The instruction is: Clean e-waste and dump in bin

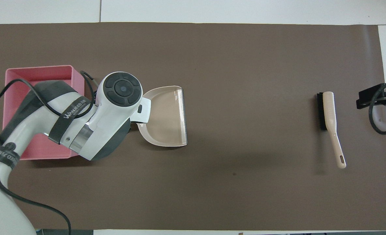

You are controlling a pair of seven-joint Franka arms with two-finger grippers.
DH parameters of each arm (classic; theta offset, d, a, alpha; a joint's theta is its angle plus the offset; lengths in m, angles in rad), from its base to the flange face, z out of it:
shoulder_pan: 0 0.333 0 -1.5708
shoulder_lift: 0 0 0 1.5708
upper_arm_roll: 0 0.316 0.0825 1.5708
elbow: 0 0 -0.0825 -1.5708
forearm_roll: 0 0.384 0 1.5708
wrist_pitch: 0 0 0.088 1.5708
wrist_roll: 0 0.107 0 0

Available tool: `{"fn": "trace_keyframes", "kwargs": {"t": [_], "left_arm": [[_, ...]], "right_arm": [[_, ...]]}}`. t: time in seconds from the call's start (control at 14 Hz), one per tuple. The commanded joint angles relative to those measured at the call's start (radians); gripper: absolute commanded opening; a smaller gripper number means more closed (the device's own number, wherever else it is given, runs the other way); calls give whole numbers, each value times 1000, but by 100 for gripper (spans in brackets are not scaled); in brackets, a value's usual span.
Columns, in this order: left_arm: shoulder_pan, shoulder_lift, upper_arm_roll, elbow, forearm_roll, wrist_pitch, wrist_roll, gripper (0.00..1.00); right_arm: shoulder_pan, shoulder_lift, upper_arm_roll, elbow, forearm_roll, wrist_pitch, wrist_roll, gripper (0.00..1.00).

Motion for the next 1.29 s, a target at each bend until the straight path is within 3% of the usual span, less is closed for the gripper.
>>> {"fn": "trace_keyframes", "kwargs": {"t": [0.0,0.21,0.43,0.64,1.0,1.21], "left_arm": [[103,-100,-3,-45,-129,-41,-34,100],[235,-145,-2,-31,-201,-28,-81,100],[339,-165,0,21,-295,-36,-263,100],[384,-177,3,97,-297,-48,-315,100],[436,-131,3,292,-363,-163,-316,100],[436,-110,5,358,-366,-260,-313,100]], "right_arm": [[-5,-12,-1,-15,4,-3,-36,100],[-5,-12,-1,-16,4,-3,-31,100],[-5,-12,-2,-16,8,12,-33,100],[-6,-12,-2,-18,7,37,-33,100],[-5,-12,-2,-18,8,34,-36,100],[-6,-12,-2,-18,7,32,-36,100]]}}
